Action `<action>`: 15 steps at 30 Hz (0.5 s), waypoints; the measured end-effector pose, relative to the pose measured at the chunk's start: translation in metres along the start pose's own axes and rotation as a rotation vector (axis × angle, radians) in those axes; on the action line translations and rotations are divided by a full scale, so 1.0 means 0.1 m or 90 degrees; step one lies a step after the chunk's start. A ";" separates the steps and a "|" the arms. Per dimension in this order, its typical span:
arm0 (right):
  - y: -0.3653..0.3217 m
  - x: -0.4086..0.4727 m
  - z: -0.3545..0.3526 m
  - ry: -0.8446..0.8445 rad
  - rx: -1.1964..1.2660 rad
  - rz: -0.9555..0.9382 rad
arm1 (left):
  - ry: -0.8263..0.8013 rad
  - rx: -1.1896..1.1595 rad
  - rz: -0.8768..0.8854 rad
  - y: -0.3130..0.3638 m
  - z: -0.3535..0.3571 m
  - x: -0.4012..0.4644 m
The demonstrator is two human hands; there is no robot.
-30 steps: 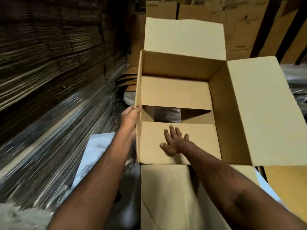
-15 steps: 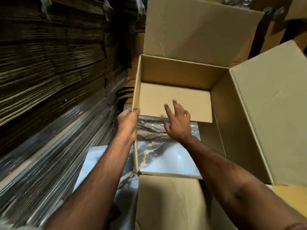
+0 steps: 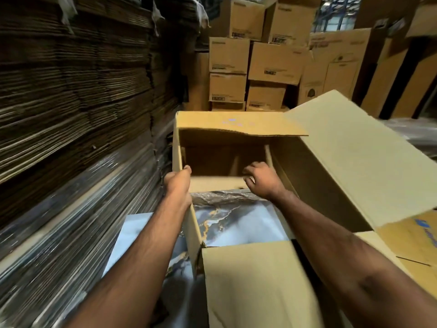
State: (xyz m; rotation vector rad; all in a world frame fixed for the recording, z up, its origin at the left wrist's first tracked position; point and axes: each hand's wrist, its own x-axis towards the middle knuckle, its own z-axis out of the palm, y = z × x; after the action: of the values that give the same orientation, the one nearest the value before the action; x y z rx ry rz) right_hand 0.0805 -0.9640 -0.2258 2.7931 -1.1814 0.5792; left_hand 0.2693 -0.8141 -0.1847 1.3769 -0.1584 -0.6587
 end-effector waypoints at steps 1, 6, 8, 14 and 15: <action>-0.02 0.02 -0.07 0.059 0.039 0.002 | 0.007 -0.003 -0.018 -0.04 -0.01 0.09; -0.24 0.05 -0.39 0.376 0.213 0.117 | 0.006 -0.009 -0.090 -0.67 0.00 1.09; -0.36 0.13 -0.52 0.379 0.107 0.104 | 0.023 0.014 -0.110 -0.93 0.05 1.39; -0.39 0.63 -0.70 0.046 -0.140 0.067 | 0.012 -0.007 -0.108 -0.73 0.11 0.84; -0.40 0.68 -0.68 0.022 -0.147 0.060 | 0.014 -0.019 -0.099 -0.65 0.10 0.69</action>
State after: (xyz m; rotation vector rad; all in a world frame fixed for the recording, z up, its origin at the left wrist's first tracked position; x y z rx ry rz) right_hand 0.1308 -0.9689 -0.1347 2.5378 -1.2883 0.4613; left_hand 0.2990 -0.8613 -0.2623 1.3767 -0.0243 -0.7712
